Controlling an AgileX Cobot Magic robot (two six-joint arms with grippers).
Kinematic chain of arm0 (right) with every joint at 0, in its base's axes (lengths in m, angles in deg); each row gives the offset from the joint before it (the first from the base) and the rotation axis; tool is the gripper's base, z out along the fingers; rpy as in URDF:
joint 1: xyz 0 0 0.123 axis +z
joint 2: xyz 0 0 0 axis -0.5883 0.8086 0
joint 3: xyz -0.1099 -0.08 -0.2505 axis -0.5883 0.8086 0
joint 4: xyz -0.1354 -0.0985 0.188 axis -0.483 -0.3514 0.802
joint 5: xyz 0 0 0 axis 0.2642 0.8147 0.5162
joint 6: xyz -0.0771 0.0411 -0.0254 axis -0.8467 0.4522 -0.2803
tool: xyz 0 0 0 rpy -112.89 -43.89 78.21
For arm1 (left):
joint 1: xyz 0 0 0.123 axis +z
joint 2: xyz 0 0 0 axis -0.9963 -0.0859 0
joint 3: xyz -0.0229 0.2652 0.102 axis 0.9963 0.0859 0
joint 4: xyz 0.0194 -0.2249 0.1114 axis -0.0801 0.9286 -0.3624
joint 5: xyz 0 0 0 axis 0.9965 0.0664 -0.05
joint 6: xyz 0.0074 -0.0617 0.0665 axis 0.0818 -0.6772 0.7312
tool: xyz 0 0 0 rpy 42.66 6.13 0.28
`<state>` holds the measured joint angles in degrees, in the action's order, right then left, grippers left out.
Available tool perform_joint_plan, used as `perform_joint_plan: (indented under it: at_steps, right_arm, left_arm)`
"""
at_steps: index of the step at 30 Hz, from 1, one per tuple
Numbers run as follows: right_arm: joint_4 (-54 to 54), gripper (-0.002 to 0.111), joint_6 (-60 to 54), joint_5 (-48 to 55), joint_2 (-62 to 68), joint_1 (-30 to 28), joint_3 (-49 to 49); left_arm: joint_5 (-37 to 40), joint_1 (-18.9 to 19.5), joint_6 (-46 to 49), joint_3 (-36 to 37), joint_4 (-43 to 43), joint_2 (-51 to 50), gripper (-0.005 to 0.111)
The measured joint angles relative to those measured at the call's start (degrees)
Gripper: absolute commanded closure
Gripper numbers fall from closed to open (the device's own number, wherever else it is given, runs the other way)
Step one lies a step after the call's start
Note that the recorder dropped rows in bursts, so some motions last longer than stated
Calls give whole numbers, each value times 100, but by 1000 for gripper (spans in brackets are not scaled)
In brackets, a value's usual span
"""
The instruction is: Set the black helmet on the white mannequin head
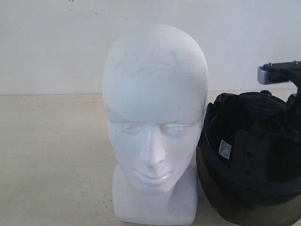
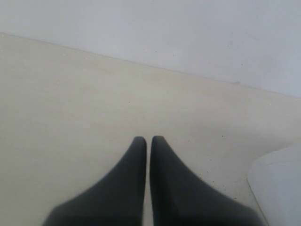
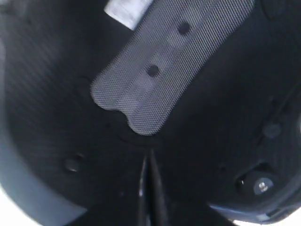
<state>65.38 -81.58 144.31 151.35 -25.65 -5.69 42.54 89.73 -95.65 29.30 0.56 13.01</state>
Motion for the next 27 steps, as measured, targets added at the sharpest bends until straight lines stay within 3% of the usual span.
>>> perform_joint_plan:
  at_steps: [3, 9, 15, 22, 27]
  right_arm:
    - [-297, 108, 135, -90, -4, 0, 364]
    - [-2218, 108, 1086, -58, -4, 0, 398]
    - [-2369, 108, 1136, -468, -4, 0, 398]
    - [-3606, 108, 1804, -964, -4, 0, 398]
    - [-3467, 108, 2166, -924, -50, 0, 398]
  left_arm:
    - [0, 0, 0, 0, 0, 0, 102]
    - [0, 0, 0, 0, 0, 0, 102]
    - [0, 0, 0, 0, 0, 0, 102]
    - [0, 0, 0, 0, 0, 0, 102]
    - [0, 0, 0, 0, 0, 0, 102]
